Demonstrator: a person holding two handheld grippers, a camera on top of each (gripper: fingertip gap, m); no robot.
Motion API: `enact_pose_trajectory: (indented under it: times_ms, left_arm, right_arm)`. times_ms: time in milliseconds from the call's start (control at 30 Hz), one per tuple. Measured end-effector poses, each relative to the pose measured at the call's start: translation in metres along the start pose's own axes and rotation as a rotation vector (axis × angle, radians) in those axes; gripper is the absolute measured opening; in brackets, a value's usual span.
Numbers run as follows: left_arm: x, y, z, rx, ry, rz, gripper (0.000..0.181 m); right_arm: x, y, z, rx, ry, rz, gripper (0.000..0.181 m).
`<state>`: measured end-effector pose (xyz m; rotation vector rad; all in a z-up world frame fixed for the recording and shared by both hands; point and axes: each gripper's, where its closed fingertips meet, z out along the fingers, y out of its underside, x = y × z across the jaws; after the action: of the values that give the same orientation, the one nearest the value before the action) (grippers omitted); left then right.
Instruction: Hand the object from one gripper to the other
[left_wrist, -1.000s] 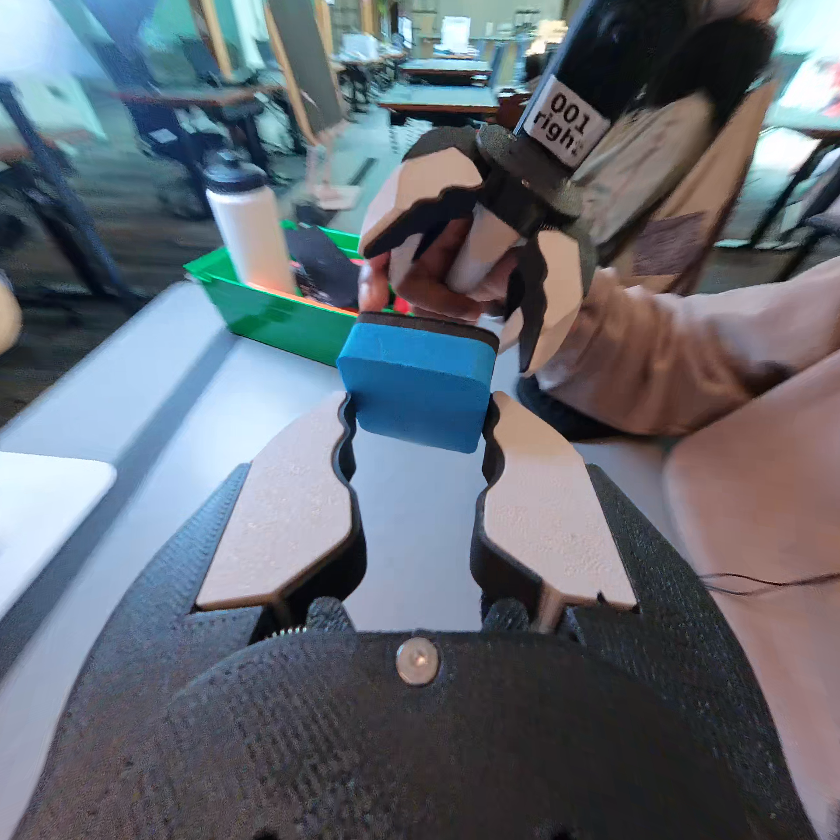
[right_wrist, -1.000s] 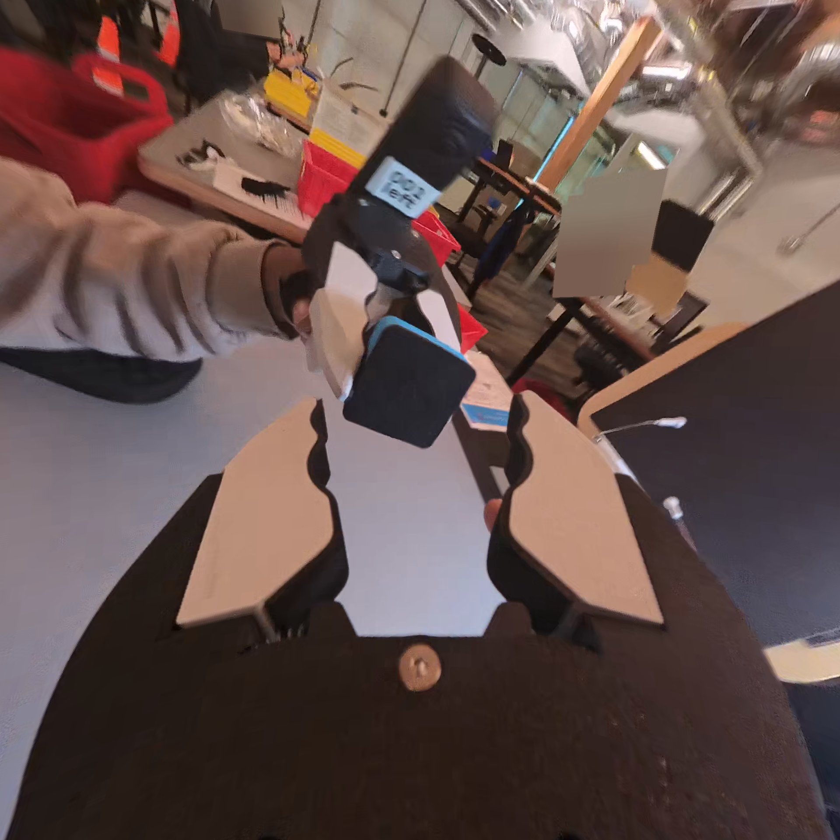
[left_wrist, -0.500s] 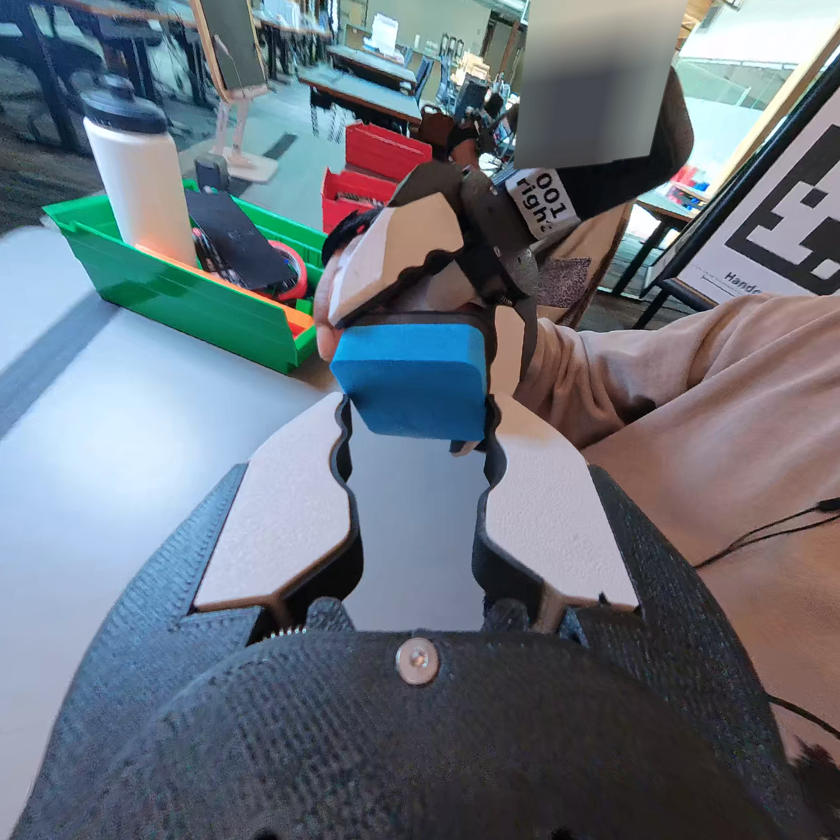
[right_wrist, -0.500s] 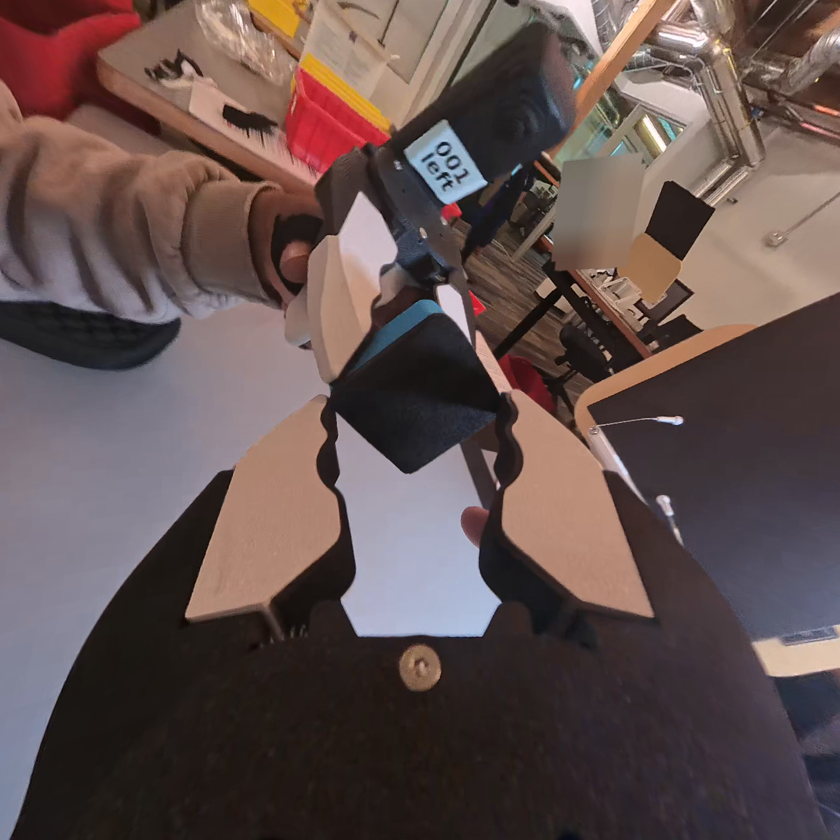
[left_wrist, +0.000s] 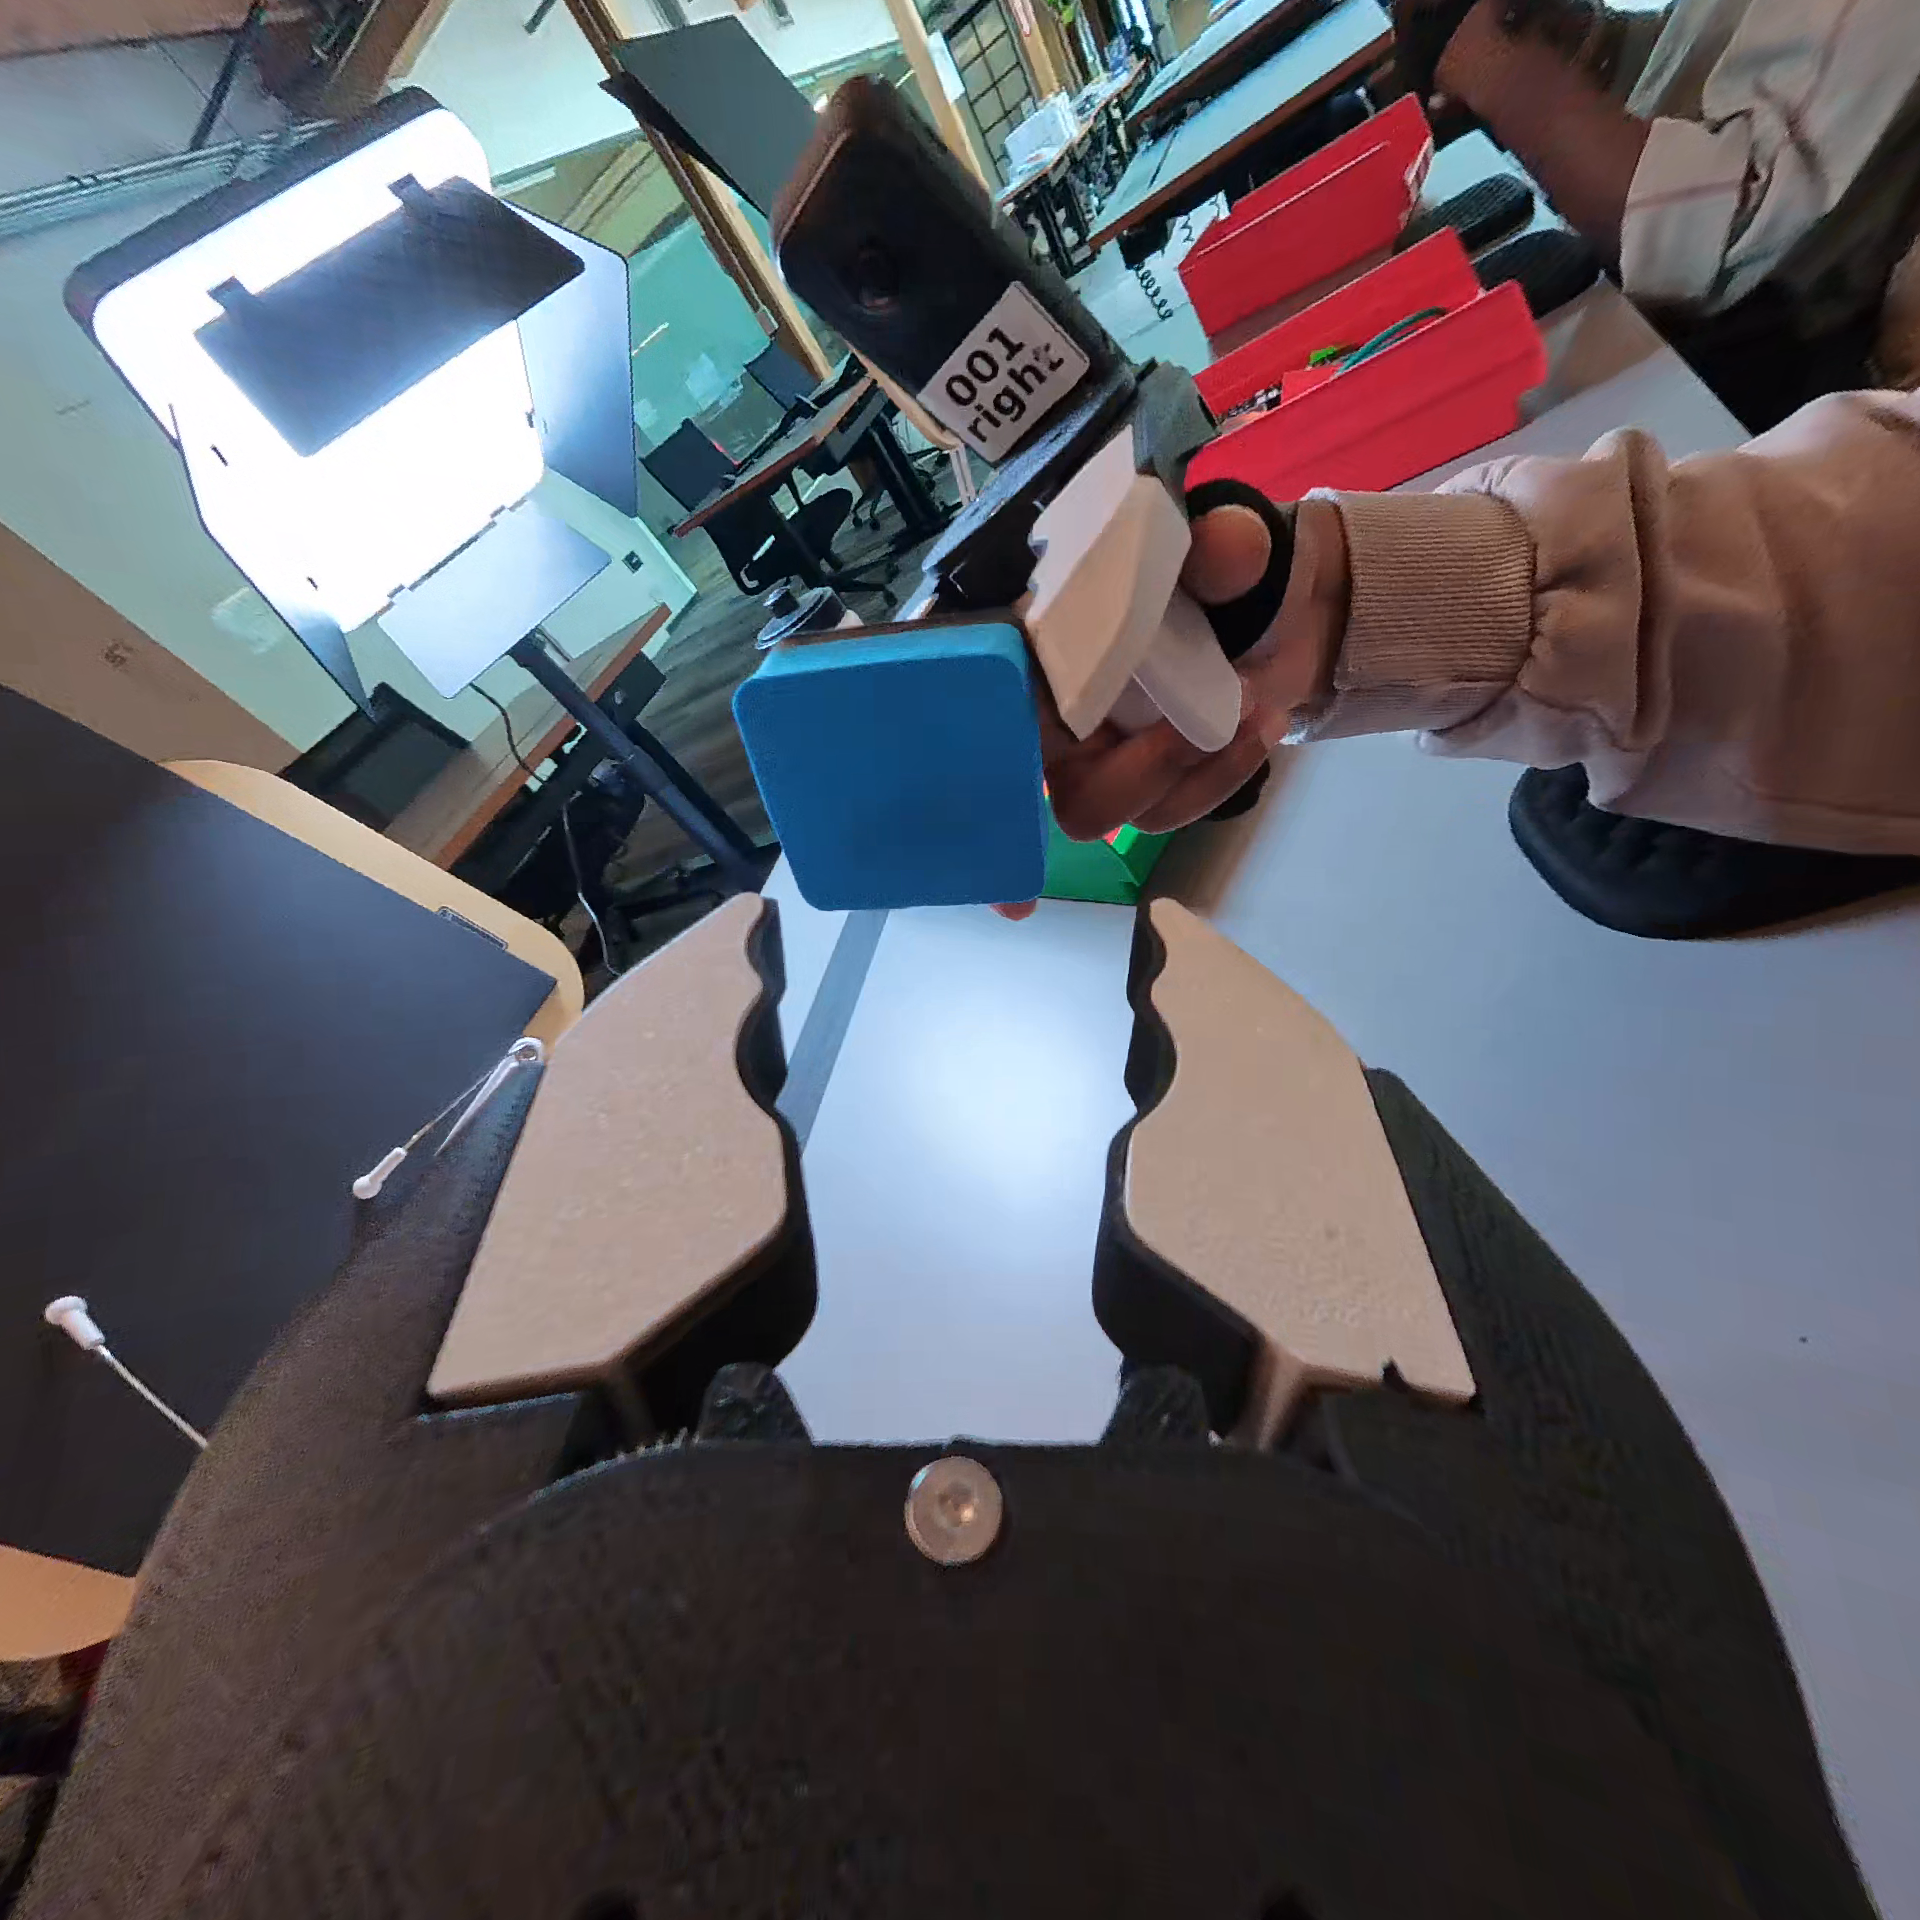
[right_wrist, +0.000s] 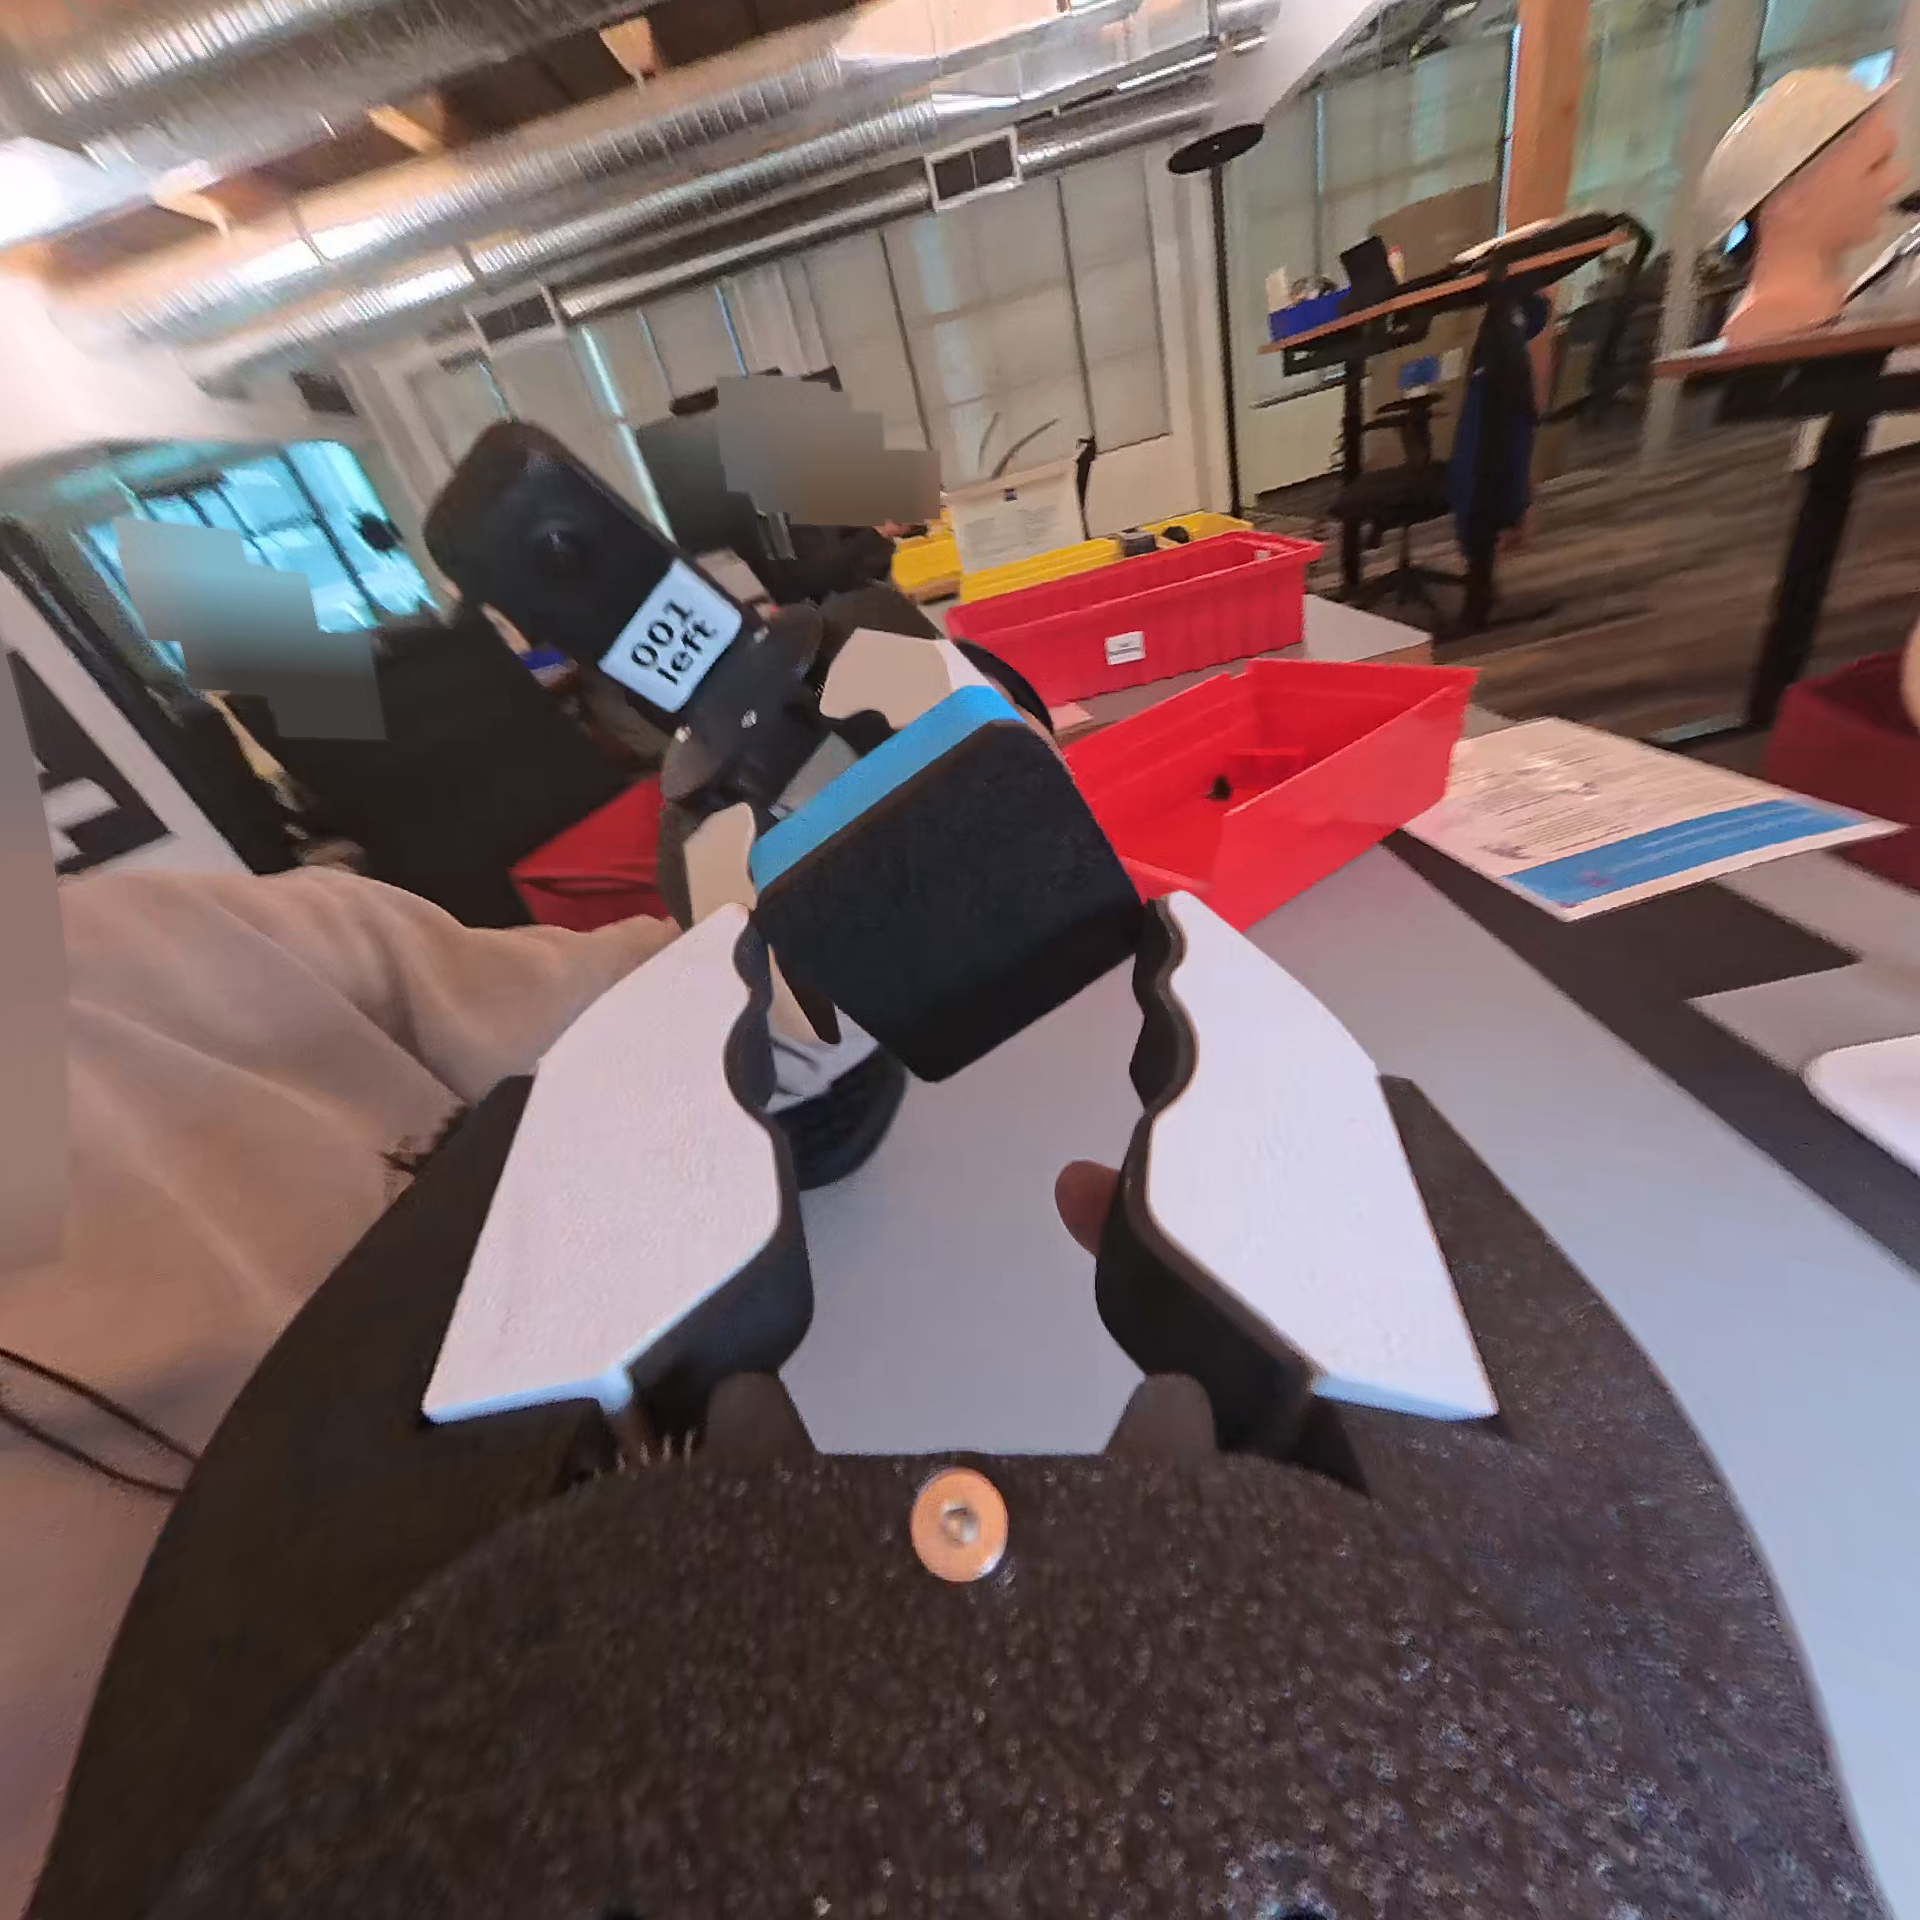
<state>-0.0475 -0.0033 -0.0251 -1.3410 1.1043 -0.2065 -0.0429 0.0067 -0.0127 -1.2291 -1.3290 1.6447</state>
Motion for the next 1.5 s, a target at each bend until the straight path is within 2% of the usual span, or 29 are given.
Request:
enact_pose_trajectory:
  times_ms: [133,233,567,1033,1167,1267,1400,1500]
  left_arm:
    - [-0.003,0.005,0.005,-0.019,-0.059,0.064,0.067]
    - [-0.008,0.008,0.006,-0.042,-0.123,0.155,0.071]
    - [-0.002,0.017,0.012,-0.081,-0.099,0.203,0.08]
    - [0.006,0.013,0.01,-0.082,-0.061,0.199,0.071]
    - [0.005,0.003,0.004,-0.009,-0.03,0.128,0.069]
    - [-0.002,-0.007,-0.006,0.07,0.014,0.0,0.069]
    - [-0.01,-0.019,-0.019,0.18,0.086,-0.172,0.068]
    - [-0.013,-0.024,-0.024,0.232,0.133,-0.266,0.068]
  right_arm:
    - [0.003,0.004,0.001,0.002,-0.092,0.225,0.067]
    - [0.006,0.013,0.004,-0.021,-0.111,0.287,0.067]
    - [0.001,0.031,0.019,-0.084,-0.163,0.349,0.067]
    - [-0.008,0.033,0.021,-0.086,-0.238,0.402,0.068]
    - [-0.016,0.021,0.018,-0.026,-0.237,0.233,0.074]
    - [-0.019,0.015,0.012,-0.036,-0.148,0.04,0.081]
    - [-0.022,-0.004,0.003,0.002,0.01,-0.259,0.079]
    - [-0.04,-0.021,-0.003,0.065,0.05,-0.444,0.075]
